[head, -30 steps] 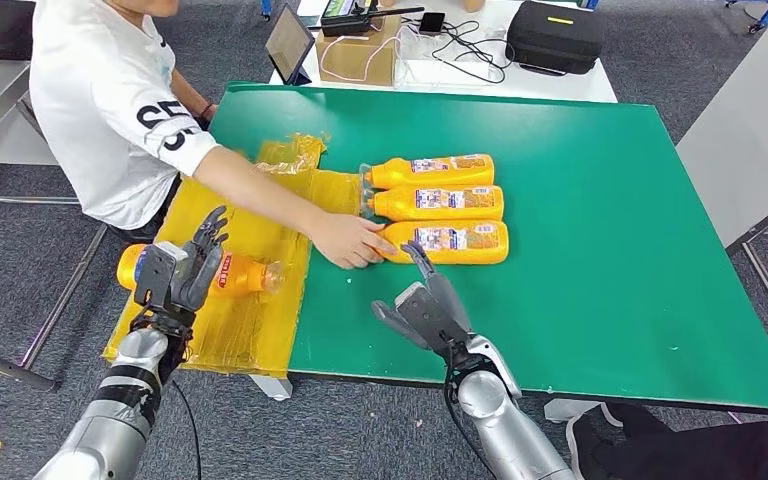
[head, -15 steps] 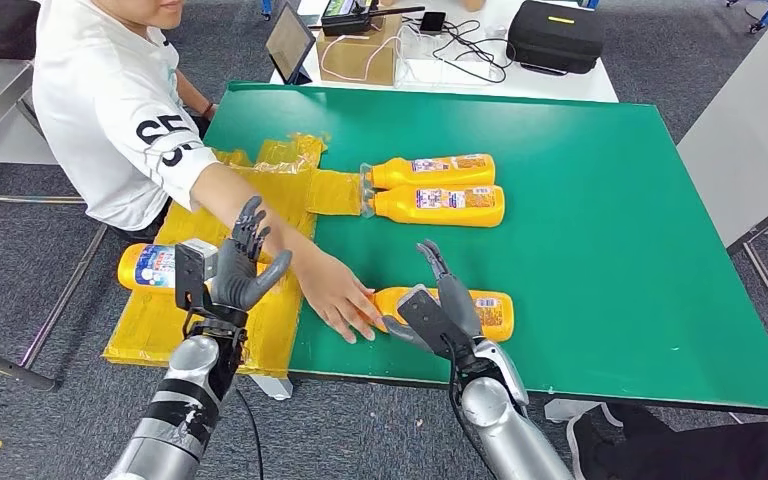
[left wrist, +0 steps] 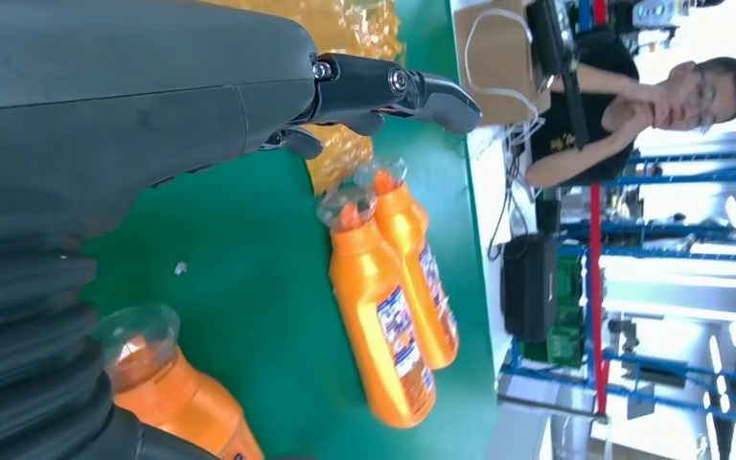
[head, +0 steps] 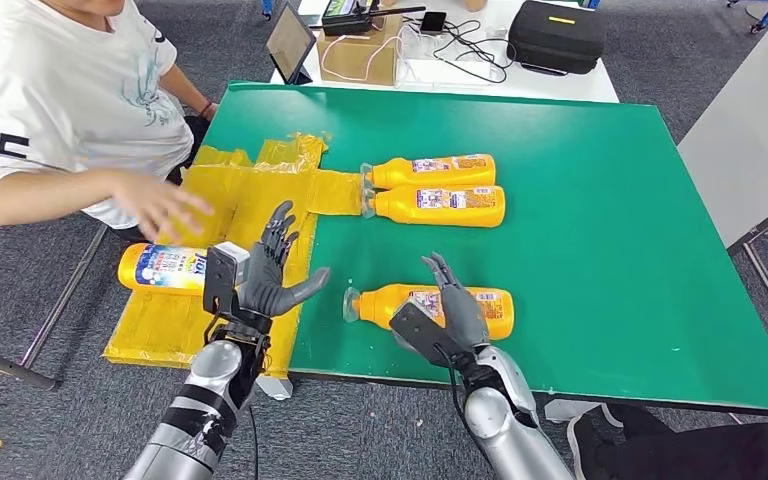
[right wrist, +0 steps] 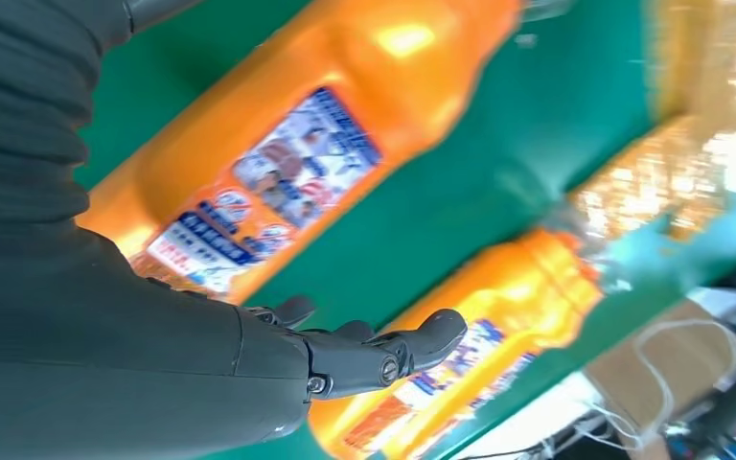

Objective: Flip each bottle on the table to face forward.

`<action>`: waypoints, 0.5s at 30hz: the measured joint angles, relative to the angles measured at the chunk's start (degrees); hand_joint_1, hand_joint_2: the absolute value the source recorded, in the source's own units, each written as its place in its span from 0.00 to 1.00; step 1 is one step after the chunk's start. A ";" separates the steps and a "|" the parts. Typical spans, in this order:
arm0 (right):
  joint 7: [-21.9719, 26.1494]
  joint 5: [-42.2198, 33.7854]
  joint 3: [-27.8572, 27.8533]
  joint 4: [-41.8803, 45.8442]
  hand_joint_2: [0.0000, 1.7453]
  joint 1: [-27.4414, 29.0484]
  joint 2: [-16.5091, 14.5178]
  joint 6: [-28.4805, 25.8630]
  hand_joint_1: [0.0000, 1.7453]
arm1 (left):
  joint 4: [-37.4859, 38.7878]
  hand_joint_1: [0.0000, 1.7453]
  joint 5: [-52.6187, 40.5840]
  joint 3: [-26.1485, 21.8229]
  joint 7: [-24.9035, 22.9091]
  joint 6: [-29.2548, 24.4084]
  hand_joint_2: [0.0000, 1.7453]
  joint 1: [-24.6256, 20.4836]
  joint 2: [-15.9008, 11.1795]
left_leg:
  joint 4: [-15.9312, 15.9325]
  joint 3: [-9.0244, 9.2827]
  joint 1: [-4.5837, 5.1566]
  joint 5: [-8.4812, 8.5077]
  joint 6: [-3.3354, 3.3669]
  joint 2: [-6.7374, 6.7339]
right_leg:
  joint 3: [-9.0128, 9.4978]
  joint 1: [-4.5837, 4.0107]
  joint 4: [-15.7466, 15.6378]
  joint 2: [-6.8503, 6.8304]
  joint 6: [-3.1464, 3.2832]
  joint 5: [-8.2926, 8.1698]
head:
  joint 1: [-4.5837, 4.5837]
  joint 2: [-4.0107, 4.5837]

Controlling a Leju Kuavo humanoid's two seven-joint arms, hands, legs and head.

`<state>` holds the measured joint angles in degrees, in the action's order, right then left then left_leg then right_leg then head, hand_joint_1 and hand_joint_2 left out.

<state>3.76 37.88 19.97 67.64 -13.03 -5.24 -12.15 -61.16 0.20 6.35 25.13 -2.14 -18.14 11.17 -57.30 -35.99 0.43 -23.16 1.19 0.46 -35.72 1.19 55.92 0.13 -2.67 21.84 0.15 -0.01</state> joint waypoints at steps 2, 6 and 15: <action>-1.41 2.74 0.16 0.08 1.00 0.32 0.86 0.26 0.00 | -0.02 0.00 0.70 0.29 -0.32 0.09 1.00 0.04 -0.01 | 0.00 -0.01 0.01 0.00 0.00 0.00 | 0.00 0.01 -0.01 0.00 0.00 0.00 | 0.00 -0.01; -4.15 7.74 0.33 -0.13 1.00 0.02 3.39 1.44 0.00 | -0.02 0.00 1.77 0.43 -0.68 0.66 1.00 -0.05 -0.13 | 0.00 -0.02 0.02 0.00 0.01 0.01 | 0.00 0.01 -0.01 0.00 0.00 0.00 | 0.01 0.00; -7.19 16.10 0.37 -6.97 1.00 -5.72 7.65 4.33 0.00 | 0.19 0.00 2.69 0.38 -1.44 1.11 1.00 -0.25 -0.26 | 0.00 -0.01 0.00 0.02 0.02 -0.01 | 0.00 0.00 0.00 0.00 -0.02 -0.03 | 0.01 0.00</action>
<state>-3.43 53.98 20.33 60.66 -18.76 2.41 -7.82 -60.96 2.89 6.73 23.69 -1.03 -18.38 10.91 -57.30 -36.00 0.44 -23.14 1.20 0.45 -35.71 1.19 55.92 0.13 -2.69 21.82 0.16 -0.01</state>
